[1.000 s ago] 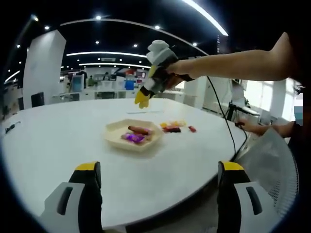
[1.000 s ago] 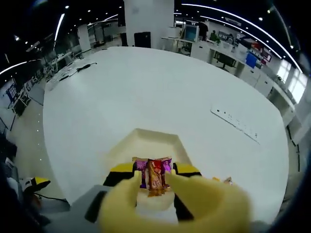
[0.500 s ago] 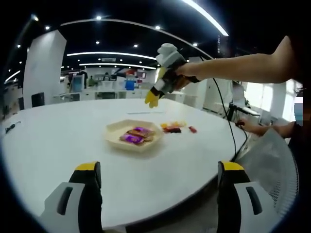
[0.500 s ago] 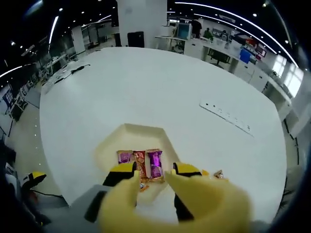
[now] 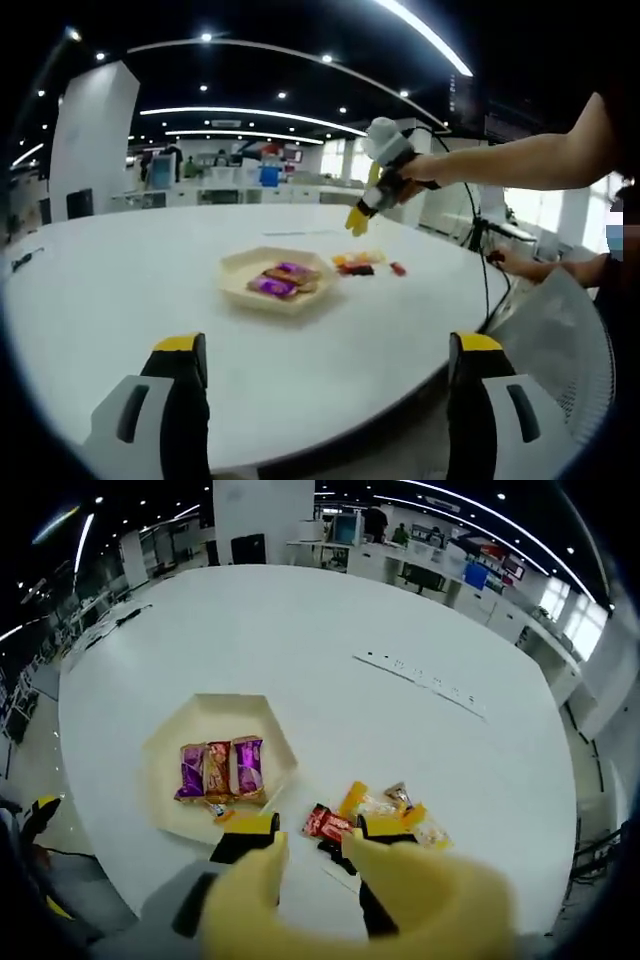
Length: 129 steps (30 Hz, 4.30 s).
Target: Place the target food into the container with the food tongs after gripping and lifting it, then release it inside without dropping or visibly crushing the food.
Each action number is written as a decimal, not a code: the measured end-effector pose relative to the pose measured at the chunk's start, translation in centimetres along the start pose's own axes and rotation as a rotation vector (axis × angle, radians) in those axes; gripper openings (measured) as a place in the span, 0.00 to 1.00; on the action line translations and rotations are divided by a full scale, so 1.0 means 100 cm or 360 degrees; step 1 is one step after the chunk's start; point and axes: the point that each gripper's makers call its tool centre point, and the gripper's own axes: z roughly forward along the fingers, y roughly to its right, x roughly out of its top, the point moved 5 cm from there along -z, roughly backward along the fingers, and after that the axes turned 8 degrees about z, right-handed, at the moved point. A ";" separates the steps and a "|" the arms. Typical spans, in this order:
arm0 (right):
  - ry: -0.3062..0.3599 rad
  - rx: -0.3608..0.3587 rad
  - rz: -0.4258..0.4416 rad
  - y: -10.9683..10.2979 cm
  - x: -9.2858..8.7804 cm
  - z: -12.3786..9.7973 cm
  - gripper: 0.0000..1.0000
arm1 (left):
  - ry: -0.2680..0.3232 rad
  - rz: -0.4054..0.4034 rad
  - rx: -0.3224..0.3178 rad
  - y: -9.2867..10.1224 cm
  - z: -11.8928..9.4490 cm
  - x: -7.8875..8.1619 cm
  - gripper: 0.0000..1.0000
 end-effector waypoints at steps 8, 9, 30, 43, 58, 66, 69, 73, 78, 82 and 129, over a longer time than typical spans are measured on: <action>-0.0057 -0.0094 0.0127 0.052 -0.040 0.002 0.30 | 0.0032 -0.0025 0.0019 -0.001 -0.001 0.002 0.99; -0.0061 -0.0103 0.0144 0.057 -0.044 0.002 0.30 | 0.0030 -0.0023 0.0021 -0.001 -0.001 0.001 0.99; -0.0124 -0.0185 0.0341 0.103 -0.086 0.024 0.30 | -0.0053 -0.0014 -0.0004 0.000 0.003 -0.001 0.99; -0.0184 -0.0169 0.0394 0.109 -0.093 0.033 0.30 | -0.0064 -0.0019 0.0002 -0.001 0.004 -0.002 0.98; -0.0225 -0.0210 0.0297 0.104 -0.094 0.030 0.26 | -0.0059 -0.0029 -0.0001 0.000 0.006 -0.002 0.98; -0.0219 -0.0221 0.0272 0.100 -0.097 0.026 0.23 | -0.0054 -0.0037 -0.0013 0.001 0.006 -0.002 0.99; -0.0219 -0.0212 0.0277 0.100 -0.098 0.024 0.23 | -0.0052 -0.0036 -0.0019 0.001 0.006 -0.001 0.99; -0.0215 -0.0207 0.0279 0.098 -0.099 0.023 0.23 | -0.0055 -0.0022 -0.0029 0.002 0.006 -0.001 0.99; -0.0216 -0.0216 0.0257 0.097 -0.098 0.023 0.23 | -0.0062 -0.0016 -0.0029 0.002 0.006 -0.002 0.99; -0.0219 -0.0205 0.0266 0.098 -0.098 0.022 0.23 | -0.0058 -0.0007 -0.0022 0.002 0.005 -0.001 0.99; 0.0017 0.0035 0.0238 0.009 -0.008 -0.028 0.23 | -0.0003 0.0052 0.0012 0.000 0.000 0.001 0.99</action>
